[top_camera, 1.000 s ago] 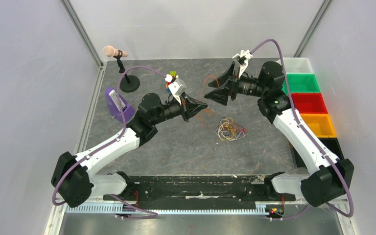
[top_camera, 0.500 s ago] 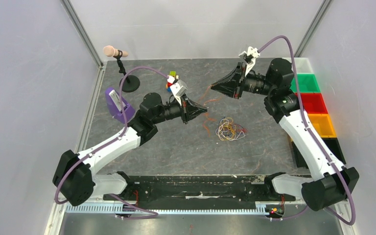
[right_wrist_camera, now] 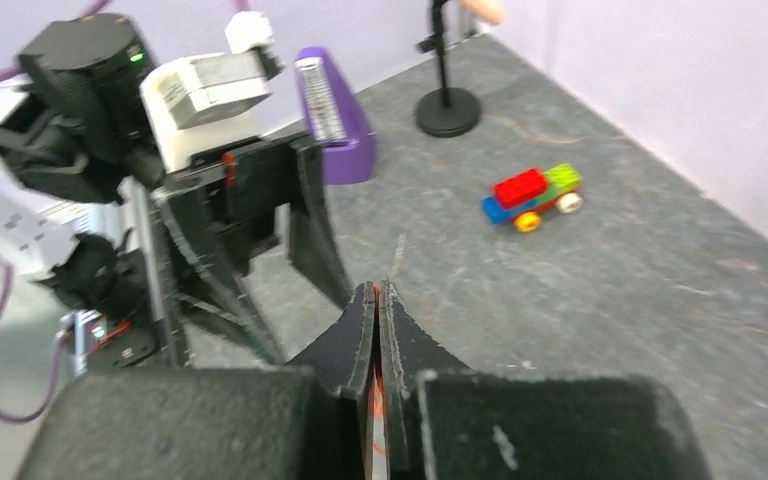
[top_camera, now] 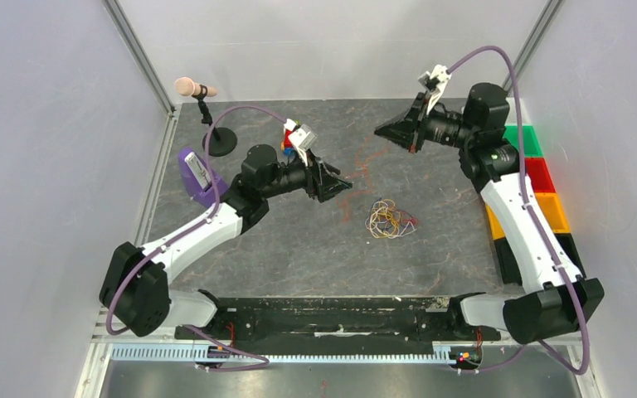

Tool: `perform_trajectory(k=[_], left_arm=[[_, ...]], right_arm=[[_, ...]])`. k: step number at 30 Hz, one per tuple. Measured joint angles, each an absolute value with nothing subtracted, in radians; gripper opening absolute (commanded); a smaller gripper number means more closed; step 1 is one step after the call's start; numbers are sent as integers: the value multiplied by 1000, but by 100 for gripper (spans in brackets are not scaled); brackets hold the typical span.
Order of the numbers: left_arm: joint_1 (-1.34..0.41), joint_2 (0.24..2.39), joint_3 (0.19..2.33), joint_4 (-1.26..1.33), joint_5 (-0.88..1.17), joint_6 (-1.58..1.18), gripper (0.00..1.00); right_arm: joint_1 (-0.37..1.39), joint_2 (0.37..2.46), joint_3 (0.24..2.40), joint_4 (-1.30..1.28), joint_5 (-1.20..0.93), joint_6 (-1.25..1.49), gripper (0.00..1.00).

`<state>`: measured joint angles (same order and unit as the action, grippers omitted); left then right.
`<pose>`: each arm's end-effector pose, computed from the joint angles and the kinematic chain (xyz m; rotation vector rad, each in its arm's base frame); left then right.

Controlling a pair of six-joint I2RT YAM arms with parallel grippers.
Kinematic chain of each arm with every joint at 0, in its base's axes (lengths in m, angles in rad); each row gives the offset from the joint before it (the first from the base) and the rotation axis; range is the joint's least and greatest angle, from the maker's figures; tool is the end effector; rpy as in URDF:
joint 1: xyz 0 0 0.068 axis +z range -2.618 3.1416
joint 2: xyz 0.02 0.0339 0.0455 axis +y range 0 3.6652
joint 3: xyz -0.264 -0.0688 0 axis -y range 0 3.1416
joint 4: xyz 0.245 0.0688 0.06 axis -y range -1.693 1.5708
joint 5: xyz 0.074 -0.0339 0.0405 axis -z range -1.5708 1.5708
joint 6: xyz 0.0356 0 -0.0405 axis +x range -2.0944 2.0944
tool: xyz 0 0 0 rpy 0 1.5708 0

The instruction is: Untangle the cables

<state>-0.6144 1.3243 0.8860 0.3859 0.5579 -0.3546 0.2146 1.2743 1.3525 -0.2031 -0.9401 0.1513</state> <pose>0.2399 -0.1923 0.3144 0.6752 1.6182 -1.1766 0.2642 0.0870 0.4331 -0.7694 1.5805 1.0588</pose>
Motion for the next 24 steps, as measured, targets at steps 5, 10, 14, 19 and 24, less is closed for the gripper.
perform_trajectory(k=[5, 10, 14, 19, 24], left_arm=[[-598, 1310, 967, 197, 552, -289, 75], [-548, 1229, 1004, 35, 551, -204, 76], [-516, 1175, 1011, -47, 530, -156, 76], [-498, 1155, 1009, -81, 522, -154, 77], [-489, 1155, 995, -83, 521, -154, 77]], right_arm=[[110, 1361, 1475, -197, -894, 126, 0], [-49, 1490, 1640, -164, -875, 123, 0], [-173, 1597, 1755, -115, -859, 128, 0], [-298, 1725, 1847, 3, -819, 147, 0], [-368, 1850, 1933, 126, -744, 165, 0]])
